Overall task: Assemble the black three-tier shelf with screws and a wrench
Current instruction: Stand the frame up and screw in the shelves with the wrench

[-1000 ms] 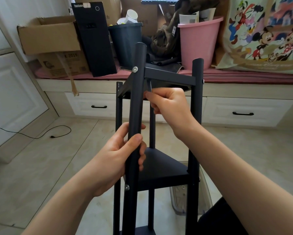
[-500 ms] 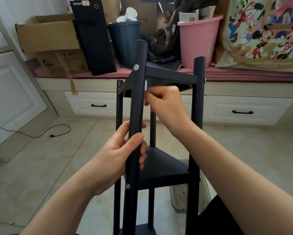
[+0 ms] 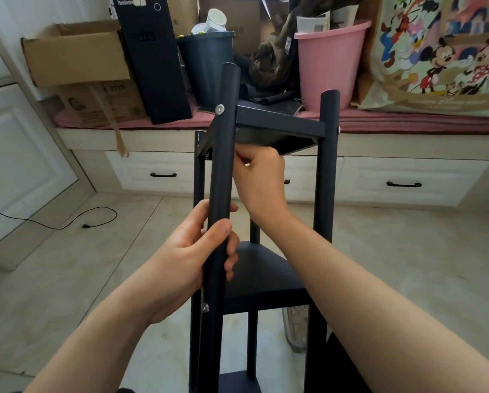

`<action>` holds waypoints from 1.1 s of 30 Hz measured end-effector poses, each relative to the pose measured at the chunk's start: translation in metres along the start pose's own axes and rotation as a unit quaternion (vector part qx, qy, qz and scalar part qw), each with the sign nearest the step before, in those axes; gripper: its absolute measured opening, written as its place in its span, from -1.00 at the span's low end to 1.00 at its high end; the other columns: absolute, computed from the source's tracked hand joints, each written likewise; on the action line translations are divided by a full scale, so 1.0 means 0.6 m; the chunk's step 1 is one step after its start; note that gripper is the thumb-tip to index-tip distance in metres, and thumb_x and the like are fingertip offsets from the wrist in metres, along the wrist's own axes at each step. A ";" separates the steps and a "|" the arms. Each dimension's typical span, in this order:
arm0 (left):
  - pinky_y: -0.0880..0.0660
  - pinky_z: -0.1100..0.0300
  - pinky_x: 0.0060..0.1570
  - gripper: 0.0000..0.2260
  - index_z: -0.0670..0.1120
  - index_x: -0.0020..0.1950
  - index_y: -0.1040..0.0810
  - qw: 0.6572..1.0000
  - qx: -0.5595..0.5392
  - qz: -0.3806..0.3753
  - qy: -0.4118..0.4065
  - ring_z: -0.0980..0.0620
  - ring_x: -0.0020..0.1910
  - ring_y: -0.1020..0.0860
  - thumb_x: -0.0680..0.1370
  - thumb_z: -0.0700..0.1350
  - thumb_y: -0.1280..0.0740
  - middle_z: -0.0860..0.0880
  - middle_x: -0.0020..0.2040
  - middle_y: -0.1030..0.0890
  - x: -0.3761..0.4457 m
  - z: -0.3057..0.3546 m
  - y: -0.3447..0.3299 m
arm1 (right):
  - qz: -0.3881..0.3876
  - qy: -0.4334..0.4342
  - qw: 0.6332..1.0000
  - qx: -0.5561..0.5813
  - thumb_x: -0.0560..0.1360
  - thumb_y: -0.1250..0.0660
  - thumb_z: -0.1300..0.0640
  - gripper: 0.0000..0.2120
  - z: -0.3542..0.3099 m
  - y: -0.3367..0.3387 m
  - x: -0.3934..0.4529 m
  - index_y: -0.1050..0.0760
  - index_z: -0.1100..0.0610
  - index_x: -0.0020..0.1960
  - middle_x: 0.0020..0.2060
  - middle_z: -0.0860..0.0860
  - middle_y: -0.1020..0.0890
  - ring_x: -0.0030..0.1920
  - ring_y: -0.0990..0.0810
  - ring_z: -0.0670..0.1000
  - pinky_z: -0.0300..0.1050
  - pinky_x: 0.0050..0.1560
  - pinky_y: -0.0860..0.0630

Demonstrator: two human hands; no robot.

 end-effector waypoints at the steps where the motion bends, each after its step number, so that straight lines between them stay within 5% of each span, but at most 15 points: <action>1: -0.51 0.15 -0.27 -0.84 0.13 0.10 -0.56 1.000 0.000 0.001 -0.001 0.03 -0.32 -0.47 0.54 0.03 -0.29 -0.04 -0.26 -0.49 0.000 0.000 0.002 | 0.006 0.004 1.000 -0.001 0.58 -0.33 0.17 -0.73 0.001 -0.004 0.000 -0.64 0.31 -0.19 -0.34 0.21 -0.64 -0.23 -0.57 0.21 0.03 -0.18 -0.49; 8: -0.51 0.15 -0.26 -0.84 0.13 0.11 -0.56 1.000 -0.005 -0.004 -0.001 0.03 -0.32 -0.47 0.55 0.02 -0.29 -0.04 -0.26 -0.49 0.001 -0.001 0.005 | 0.036 0.006 0.999 -0.006 0.54 -0.33 0.29 -0.65 0.007 -0.020 0.007 -0.45 0.11 -0.41 -0.57 -0.17 -0.35 -0.46 -0.40 -0.20 -0.41 -0.37 -0.27; 12: -0.51 0.15 -0.27 -0.84 0.13 0.10 -0.57 1.000 -0.009 -0.004 0.001 0.02 -0.33 -0.47 0.55 0.02 -0.29 -0.05 -0.26 -0.49 0.002 0.000 0.003 | 0.021 -0.001 1.000 -0.012 0.56 -0.32 0.24 -0.68 0.005 -0.014 0.005 -0.50 0.29 -0.36 -0.51 0.11 -0.49 -0.42 -0.34 -0.08 -0.25 -0.37 -0.29; 16: -0.51 0.15 -0.26 -0.92 0.14 0.07 -0.57 1.000 -0.010 -0.003 0.002 0.02 -0.32 -0.47 0.60 0.04 -0.32 -0.04 -0.26 -0.49 0.003 0.001 0.000 | -0.016 -0.006 1.000 -0.002 0.58 -0.30 0.18 -0.72 0.004 -0.001 0.001 -0.58 0.34 -0.22 -0.34 0.25 -0.59 -0.26 -0.50 0.22 0.02 -0.25 -0.46; 21: -0.53 0.15 -0.24 -0.87 0.15 0.07 -0.57 1.000 -0.009 -0.009 0.006 0.01 -0.30 -0.49 0.54 0.03 -0.32 -0.04 -0.26 -0.51 0.003 0.000 0.001 | -0.061 -0.036 0.997 -0.023 0.60 -0.29 0.13 -0.71 0.004 0.030 -0.014 -0.56 0.12 -0.29 -0.45 -0.03 -0.55 -0.40 -0.44 -0.07 -0.20 -0.34 -0.38; 24: -0.53 0.16 -0.23 -0.85 0.15 0.09 -0.57 1.000 -0.005 -0.012 0.003 0.02 -0.30 -0.50 0.53 0.04 -0.32 -0.04 -0.25 -0.51 0.003 0.000 0.002 | -0.084 -0.043 0.995 -0.038 0.60 -0.28 0.14 -0.78 0.002 0.057 -0.025 -0.63 0.08 -0.16 -0.38 -0.13 -0.56 -0.34 -0.49 -0.20 -0.40 -0.29 -0.38; 30: -0.52 0.17 -0.22 -0.85 0.16 0.10 -0.57 1.000 0.003 0.000 -0.007 0.02 -0.30 -0.50 0.54 0.04 -0.32 -0.03 -0.24 -0.52 0.005 -0.007 0.008 | -0.087 0.005 0.993 -0.079 0.61 -0.27 0.19 -0.81 -0.011 0.110 -0.051 -0.62 0.14 -0.12 -0.32 0.02 -0.60 -0.32 -0.54 0.00 -0.11 -0.31 -0.46; 33: -0.52 0.16 -0.19 -0.81 0.20 0.14 -0.55 0.999 0.033 0.014 -0.015 0.01 -0.29 -0.50 0.54 0.01 -0.36 -0.04 -0.24 -0.50 0.007 -0.011 0.013 | -0.078 0.065 0.983 -0.153 0.60 -0.29 0.21 -0.82 -0.013 0.126 -0.060 -0.62 0.16 -0.14 -0.32 0.00 -0.57 -0.27 -0.50 -0.02 -0.23 -0.32 -0.36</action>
Point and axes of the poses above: each hand's wrist, its own x-axis towards the middle knuckle, its own y-axis out of the back of the hand, z = x × y, the point moved 2 cm from there along x, towards the middle knuckle
